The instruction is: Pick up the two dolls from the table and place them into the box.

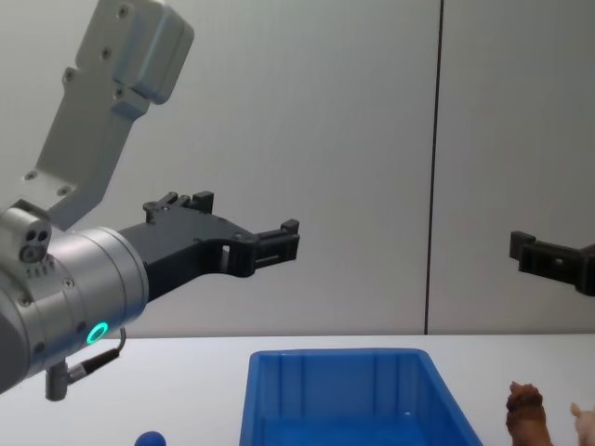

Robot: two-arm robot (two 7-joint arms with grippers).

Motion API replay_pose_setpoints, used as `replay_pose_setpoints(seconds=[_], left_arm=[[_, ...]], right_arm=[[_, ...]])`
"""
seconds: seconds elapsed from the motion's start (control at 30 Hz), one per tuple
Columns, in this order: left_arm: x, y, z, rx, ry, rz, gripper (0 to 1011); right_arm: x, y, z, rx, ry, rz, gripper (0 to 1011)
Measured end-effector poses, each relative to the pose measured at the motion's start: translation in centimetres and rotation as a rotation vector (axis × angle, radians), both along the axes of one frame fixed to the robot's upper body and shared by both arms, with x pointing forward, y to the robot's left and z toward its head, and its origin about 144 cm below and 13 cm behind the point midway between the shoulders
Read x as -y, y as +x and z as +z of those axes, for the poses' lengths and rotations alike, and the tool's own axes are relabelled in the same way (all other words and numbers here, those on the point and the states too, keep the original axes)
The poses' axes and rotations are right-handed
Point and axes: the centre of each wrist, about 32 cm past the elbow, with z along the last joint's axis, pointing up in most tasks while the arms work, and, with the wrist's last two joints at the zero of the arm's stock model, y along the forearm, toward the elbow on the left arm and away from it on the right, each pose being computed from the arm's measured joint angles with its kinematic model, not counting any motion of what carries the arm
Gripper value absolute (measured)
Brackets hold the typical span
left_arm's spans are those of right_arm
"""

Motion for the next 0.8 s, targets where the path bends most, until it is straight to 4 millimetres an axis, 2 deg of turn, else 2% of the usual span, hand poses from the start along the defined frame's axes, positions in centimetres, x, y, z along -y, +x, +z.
replay_pose_setpoints(seconds=[0.4,0.8], left_arm=[[0.0,0.0,0.0,0.0,0.0,0.0,1001],[0.0,0.0,0.0,0.0,0.0,0.0,1001]], right_arm=[[0.6,0.2,-0.2,-0.022,0.007,-0.001,1001],[4.5,0.4,-1.3,-0.143,-0.008,-0.024,1001]])
